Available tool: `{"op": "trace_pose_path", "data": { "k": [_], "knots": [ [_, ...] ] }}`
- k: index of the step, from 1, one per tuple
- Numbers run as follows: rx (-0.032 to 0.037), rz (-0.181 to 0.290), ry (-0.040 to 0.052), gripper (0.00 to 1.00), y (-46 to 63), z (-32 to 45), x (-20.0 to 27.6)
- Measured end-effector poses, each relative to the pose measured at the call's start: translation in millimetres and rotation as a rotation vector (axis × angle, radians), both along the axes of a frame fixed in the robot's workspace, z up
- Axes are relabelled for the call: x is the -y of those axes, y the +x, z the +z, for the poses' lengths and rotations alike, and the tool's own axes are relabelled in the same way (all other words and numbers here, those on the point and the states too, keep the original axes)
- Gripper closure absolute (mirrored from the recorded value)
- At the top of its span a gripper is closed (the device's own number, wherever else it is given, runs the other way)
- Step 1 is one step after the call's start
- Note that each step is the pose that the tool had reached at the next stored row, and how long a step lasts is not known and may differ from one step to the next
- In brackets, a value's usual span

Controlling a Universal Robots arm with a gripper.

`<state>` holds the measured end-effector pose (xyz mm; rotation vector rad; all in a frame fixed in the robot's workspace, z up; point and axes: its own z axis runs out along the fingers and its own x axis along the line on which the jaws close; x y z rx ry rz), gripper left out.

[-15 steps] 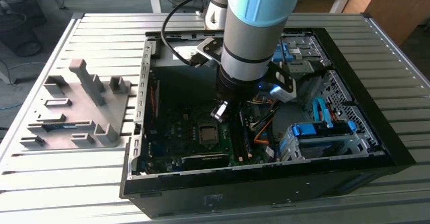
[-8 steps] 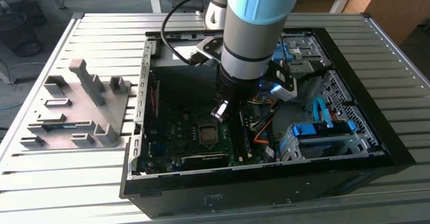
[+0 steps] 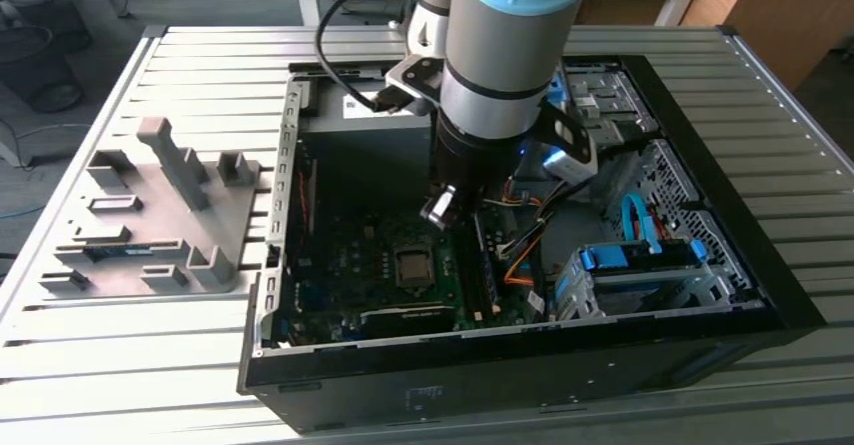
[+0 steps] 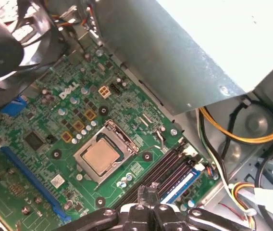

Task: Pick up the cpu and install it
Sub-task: 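Install the first cpu locking lever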

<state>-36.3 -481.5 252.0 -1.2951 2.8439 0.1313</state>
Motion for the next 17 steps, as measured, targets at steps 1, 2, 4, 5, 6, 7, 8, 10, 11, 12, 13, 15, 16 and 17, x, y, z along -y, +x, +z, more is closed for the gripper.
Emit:
{"op": "trace_pose_path", "data": {
  "k": [1, 2, 4, 5, 6, 7, 8, 10, 11, 12, 13, 15, 16, 17],
  "knots": [
    [0.0, 0.017, 0.0, 0.9, 0.0, -0.1, 0.0],
    [0.0, 0.029, 0.0, 0.9, 0.0, -0.1, -0.8],
    [-0.0001, 0.032, -0.001, 0.9, 0.1, -0.3, -7.3],
    [-0.0001, 0.032, -0.0015, 0.9, 0.1, -0.4, -11.8],
    [-0.0001, 0.032, -0.0018, 0.9, 0.1, -0.4, -16.3],
    [-0.0001, 0.033, -0.002, 0.9, 0.0, -0.6, -21.0],
    [-0.0001, 0.033, -0.0019, 0.9, 0.0, -0.9, -25.0],
    [-0.0001, 0.035, -0.002, 0.9, 0.0, -1.7, -32.0],
    [0.0002, 0.038, -0.0018, 0.9, -0.8, -2.9, -37.7],
    [0.0007, 0.039, -0.0018, 0.9, -2.2, -3.6, -40.0],
    [0.0012, 0.04, -0.0019, 0.9, -4.1, -4.6, -41.7],
    [0.0018, 0.041, -0.0018, 0.9, -7.8, -8.1, -43.6],
    [0.0017, 0.042, -0.0018, 0.9, -8.5, -9.9, -44.5],
    [0.0017, 0.042, -0.0018, 0.9, -9.3, -11.6, -45.6]
  ]
}}
